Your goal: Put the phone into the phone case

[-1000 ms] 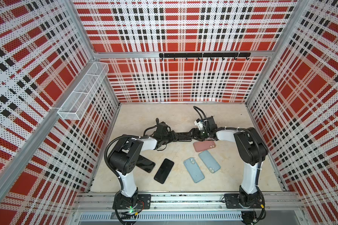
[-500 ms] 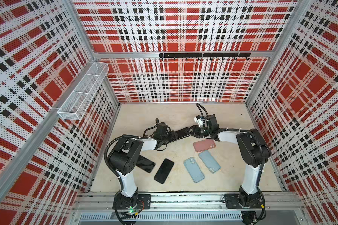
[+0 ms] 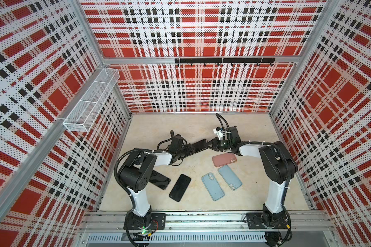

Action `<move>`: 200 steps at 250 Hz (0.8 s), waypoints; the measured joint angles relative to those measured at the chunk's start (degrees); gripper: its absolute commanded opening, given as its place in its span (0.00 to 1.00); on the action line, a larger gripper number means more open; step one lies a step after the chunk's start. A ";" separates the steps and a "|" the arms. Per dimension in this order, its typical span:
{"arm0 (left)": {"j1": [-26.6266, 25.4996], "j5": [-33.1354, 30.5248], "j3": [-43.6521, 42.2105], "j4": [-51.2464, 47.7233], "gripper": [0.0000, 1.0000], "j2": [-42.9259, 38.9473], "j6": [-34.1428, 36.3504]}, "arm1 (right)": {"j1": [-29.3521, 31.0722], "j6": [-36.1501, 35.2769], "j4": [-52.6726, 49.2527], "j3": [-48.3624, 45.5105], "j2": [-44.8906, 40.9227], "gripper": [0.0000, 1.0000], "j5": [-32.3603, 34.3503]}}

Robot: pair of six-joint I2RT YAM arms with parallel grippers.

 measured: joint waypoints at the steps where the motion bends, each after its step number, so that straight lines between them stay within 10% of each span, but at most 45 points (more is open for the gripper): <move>1: 0.00 0.00 0.00 0.00 0.65 0.00 0.00 | 0.00 -0.04 0.00 0.00 0.00 0.12 0.00; 70: 0.13 0.17 -0.26 -0.20 0.72 -0.57 0.00 | 0.00 -1.62 -2.14 0.09 -0.02 0.04 1.79; 141: 2.08 0.66 -1.29 -1.57 1.00 -8.35 0.28 | -0.76 -2.60 -4.63 0.09 -3.80 0.00 2.62; 200: 6.29 2.97 -1.62 -1.44 0.99 -17.42 2.25 | -4.35 -0.90 -2.56 -0.68 -7.28 0.00 1.07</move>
